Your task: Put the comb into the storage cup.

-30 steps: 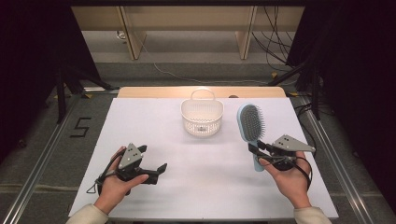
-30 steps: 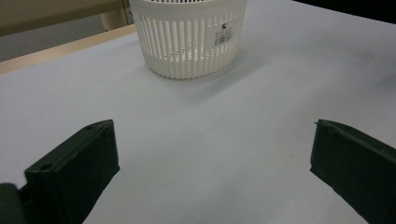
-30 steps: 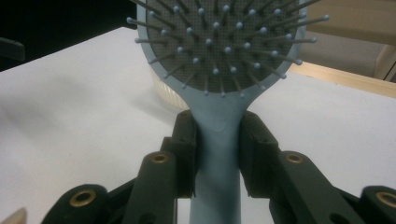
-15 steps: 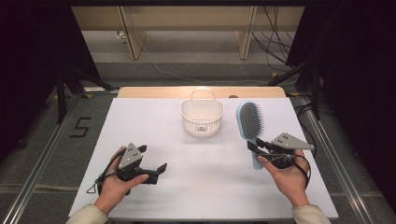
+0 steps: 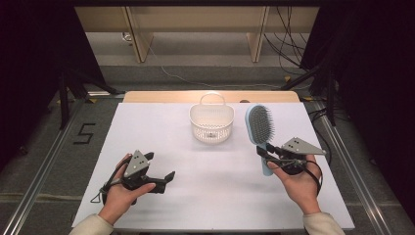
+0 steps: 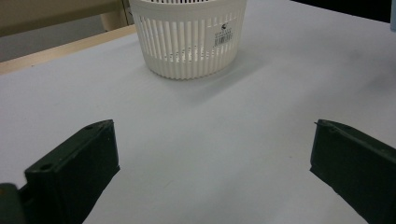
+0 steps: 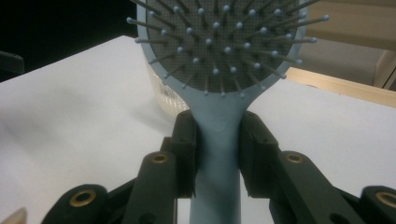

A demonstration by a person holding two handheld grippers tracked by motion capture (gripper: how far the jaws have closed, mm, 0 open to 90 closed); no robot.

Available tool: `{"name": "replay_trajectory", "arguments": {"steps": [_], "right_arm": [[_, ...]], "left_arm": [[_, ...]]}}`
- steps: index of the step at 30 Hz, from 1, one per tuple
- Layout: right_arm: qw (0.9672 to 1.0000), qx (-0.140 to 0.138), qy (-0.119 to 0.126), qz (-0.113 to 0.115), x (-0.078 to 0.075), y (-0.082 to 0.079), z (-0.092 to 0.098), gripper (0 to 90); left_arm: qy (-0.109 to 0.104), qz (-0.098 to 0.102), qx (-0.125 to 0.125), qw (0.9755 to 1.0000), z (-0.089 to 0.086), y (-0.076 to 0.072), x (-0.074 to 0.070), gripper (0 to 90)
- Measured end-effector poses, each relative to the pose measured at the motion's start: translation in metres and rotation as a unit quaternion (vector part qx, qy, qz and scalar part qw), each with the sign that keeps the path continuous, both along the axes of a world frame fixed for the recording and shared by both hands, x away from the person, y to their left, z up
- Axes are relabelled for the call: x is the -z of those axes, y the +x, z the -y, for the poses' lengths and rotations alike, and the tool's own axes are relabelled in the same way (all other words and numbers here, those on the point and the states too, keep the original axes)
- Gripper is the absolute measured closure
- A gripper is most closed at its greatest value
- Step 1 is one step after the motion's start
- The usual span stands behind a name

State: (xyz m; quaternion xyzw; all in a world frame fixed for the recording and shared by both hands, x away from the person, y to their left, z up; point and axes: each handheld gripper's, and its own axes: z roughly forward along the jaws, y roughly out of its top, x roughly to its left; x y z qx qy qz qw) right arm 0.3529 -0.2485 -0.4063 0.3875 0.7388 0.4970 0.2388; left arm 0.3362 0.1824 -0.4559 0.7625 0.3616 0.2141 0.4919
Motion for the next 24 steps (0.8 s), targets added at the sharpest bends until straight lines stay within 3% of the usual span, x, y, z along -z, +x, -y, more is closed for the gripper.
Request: {"name": "replay_trajectory", "arguments": {"steps": [24], "right_arm": [[1.0,0.006,0.006,0.002,-0.0015,0.0049,-0.0034,70.4]], "left_arm": [[-0.001,0.0,-0.001,1.0,-0.0003,0.0,-0.0001,0.4]]}}
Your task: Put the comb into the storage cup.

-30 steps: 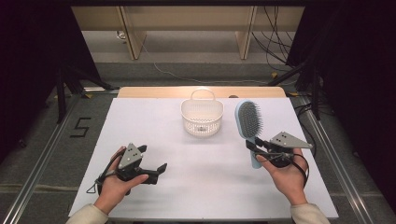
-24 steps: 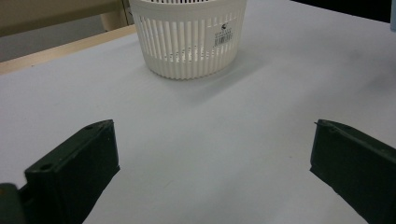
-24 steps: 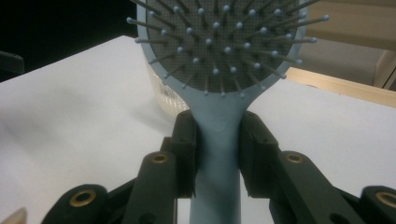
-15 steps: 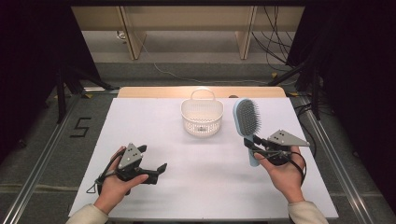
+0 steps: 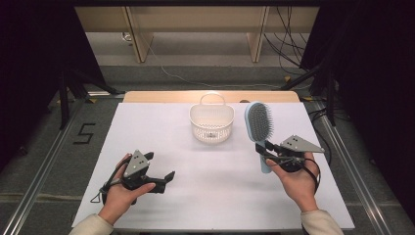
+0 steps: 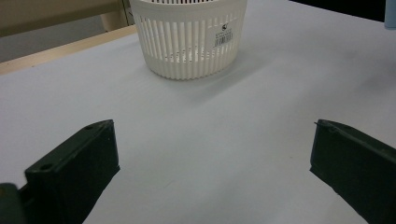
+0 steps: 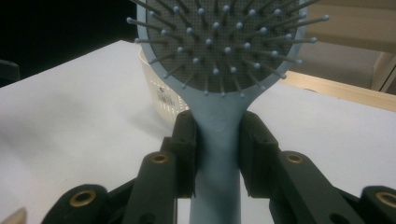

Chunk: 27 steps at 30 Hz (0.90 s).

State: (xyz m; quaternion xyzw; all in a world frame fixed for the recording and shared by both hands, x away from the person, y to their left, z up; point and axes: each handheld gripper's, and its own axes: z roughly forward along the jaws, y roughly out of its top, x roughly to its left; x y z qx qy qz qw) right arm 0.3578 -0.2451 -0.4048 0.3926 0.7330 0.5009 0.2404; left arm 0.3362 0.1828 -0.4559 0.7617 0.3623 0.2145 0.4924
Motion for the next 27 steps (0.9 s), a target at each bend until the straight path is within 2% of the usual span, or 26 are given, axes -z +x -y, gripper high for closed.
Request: {"name": "replay_trajectory", "arguments": {"steps": [27], "right_arm": [[1.0,0.001,-0.006,0.003,0.0006,0.006,-0.0047,70.4]], "left_arm": [[0.0,0.0,0.001,1.0,0.0,-0.0001,0.0,0.5]]}}
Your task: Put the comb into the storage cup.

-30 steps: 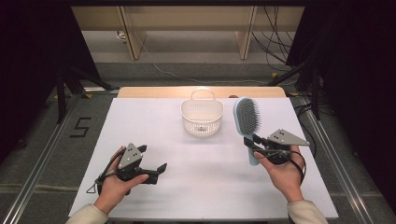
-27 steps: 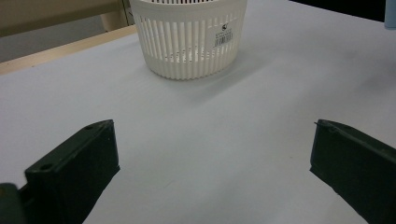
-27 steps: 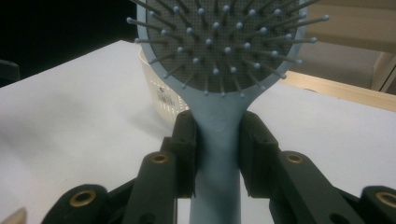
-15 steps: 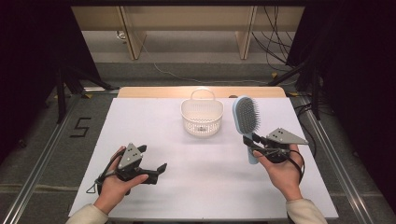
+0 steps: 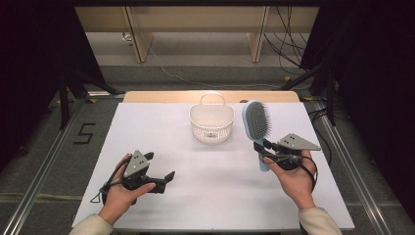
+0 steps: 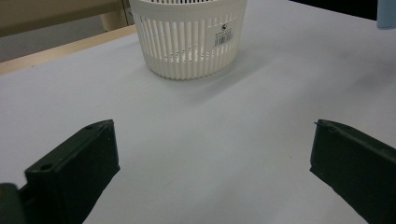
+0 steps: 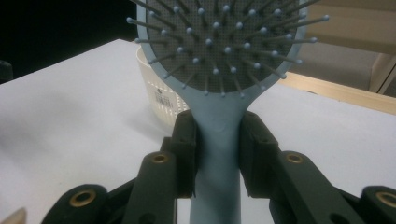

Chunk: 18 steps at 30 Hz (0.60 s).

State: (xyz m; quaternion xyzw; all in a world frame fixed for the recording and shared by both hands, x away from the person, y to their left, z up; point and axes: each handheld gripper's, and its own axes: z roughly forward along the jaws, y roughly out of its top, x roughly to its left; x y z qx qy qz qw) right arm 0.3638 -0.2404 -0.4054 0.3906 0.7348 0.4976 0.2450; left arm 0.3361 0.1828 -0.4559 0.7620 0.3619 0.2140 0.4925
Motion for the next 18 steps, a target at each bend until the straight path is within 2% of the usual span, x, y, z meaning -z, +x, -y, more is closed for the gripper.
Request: {"name": "replay_trajectory", "arguments": {"steps": [18], "right_arm": [[1.0,0.0,-0.002,0.004,-0.0019,0.0039,-0.0025,70.4]], "left_arm": [[0.0,0.001,0.0,1.0,-0.0002,-0.0001,-0.0002,0.7]]}}
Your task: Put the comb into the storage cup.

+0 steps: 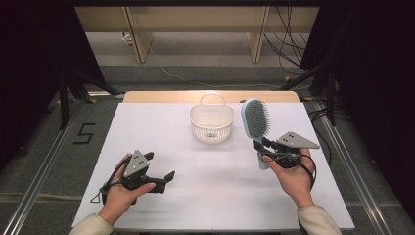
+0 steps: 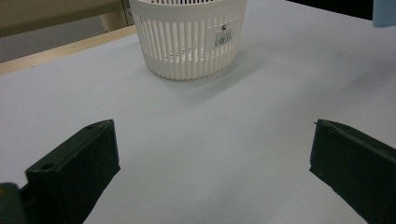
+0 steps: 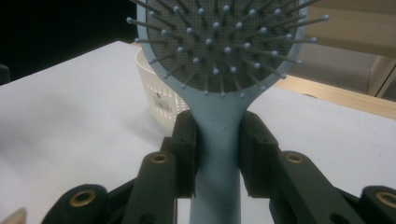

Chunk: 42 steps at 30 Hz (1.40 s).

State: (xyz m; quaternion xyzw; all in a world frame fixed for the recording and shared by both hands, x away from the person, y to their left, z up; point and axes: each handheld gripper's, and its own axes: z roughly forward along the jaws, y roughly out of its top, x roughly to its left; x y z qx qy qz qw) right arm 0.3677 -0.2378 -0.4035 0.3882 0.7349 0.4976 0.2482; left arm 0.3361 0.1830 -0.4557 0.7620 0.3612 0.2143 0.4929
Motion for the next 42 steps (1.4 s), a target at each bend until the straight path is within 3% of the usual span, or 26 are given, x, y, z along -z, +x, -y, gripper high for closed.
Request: {"name": "replay_trajectory", "arguments": {"steps": [42], "right_arm": [[1.0,-0.002,0.003,0.007,-0.0043,0.0075,-0.0084,70.4]], "left_arm": [[-0.001,0.0,-0.001,1.0,-0.0008,0.0002,-0.0003,0.7]]}}
